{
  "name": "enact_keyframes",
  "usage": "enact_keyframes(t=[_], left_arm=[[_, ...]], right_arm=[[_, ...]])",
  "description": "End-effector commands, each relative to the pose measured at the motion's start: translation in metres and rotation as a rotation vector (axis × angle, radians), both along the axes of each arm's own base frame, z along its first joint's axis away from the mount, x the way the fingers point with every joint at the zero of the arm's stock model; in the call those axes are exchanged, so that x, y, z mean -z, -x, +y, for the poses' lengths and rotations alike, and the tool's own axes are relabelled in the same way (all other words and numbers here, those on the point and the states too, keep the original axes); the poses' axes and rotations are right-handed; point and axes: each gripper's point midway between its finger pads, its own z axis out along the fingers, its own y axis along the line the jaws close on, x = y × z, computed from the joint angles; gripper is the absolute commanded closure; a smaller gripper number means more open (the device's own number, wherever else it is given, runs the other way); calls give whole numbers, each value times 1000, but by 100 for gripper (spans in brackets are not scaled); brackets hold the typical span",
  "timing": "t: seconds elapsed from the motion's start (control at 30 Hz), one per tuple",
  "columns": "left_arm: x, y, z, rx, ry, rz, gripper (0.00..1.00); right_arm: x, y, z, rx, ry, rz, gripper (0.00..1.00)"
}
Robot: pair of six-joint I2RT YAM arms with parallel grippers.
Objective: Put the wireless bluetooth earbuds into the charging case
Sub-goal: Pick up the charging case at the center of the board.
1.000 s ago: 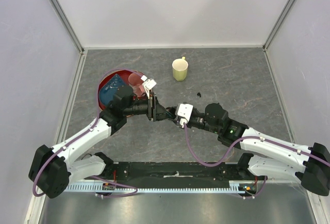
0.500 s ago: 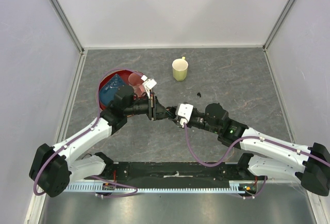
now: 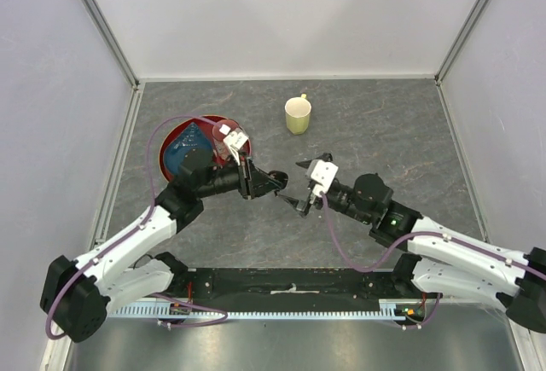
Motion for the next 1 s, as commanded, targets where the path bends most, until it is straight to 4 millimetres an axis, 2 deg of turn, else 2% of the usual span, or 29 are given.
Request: enact_keyframes(t=[0.0,0.07,0.13,0.17,0.2,0.23,0.27,0.3,0.33,0.37,0.4,0.43,0.47,0.57,0.63,0.7,0.73,0.8,0.83,0.9,0.97], left_arm=[[-21,-17,15,-130,15,-175,98],[-23,-18,18,-148,11,-206,98],[-31,-18,24,-170,20,-252,98],[-31,-17,26,-177,17,-279,98],[-42,-17,31,-199,39,-322,98],[-46,-16,34,-212,44,-361,98],[-45,-15,37,-219,45,-390,98],[-53,-14,40,-229,67,-440,98],[-63,-9,45,-233,85,-514,98],[-57,-7,46,-229,83,-540,98],[-61,-5,48,-230,92,-577,98],[-72,-1,52,-234,112,-656,98],[-70,2,53,-229,109,-681,98],[-73,6,55,-218,106,-743,98],[-76,9,55,-204,110,-785,98],[-77,14,53,-177,118,-816,98],[-77,14,53,-175,118,-831,98],[-80,15,53,-178,128,-855,98],[-81,15,54,-180,125,-868,98],[-81,16,53,-168,122,-880,98],[-82,17,51,-156,126,-892,98]], right_arm=[[-35,7,-18,50,-162,21,3],[-35,8,-23,74,-191,57,2],[-48,-3,-39,195,-283,134,2],[-44,-10,-47,268,-291,193,2],[-45,-19,-56,351,-311,233,2],[-62,-22,-58,377,-354,269,2],[-48,-25,-58,411,-304,330,2],[-52,-31,-61,440,-317,363,2],[-65,-28,-55,415,-358,434,2],[-49,-32,-50,425,-310,509,2],[-62,-40,-51,415,-345,549,2],[-62,-28,-36,318,-375,695,2],[-57,-35,-33,299,-383,781,2],[-77,-16,-9,118,-484,1007,2],[-87,-9,-1,50,-535,1075,2],[-89,2,9,-25,-562,1223,2],[-99,6,13,-83,-594,1246,2],[-96,19,20,-176,-633,1414,2],[-117,22,19,-277,-696,1373,2],[-114,25,20,-309,-724,1446,2],[-101,22,25,-269,-685,1491,2]])
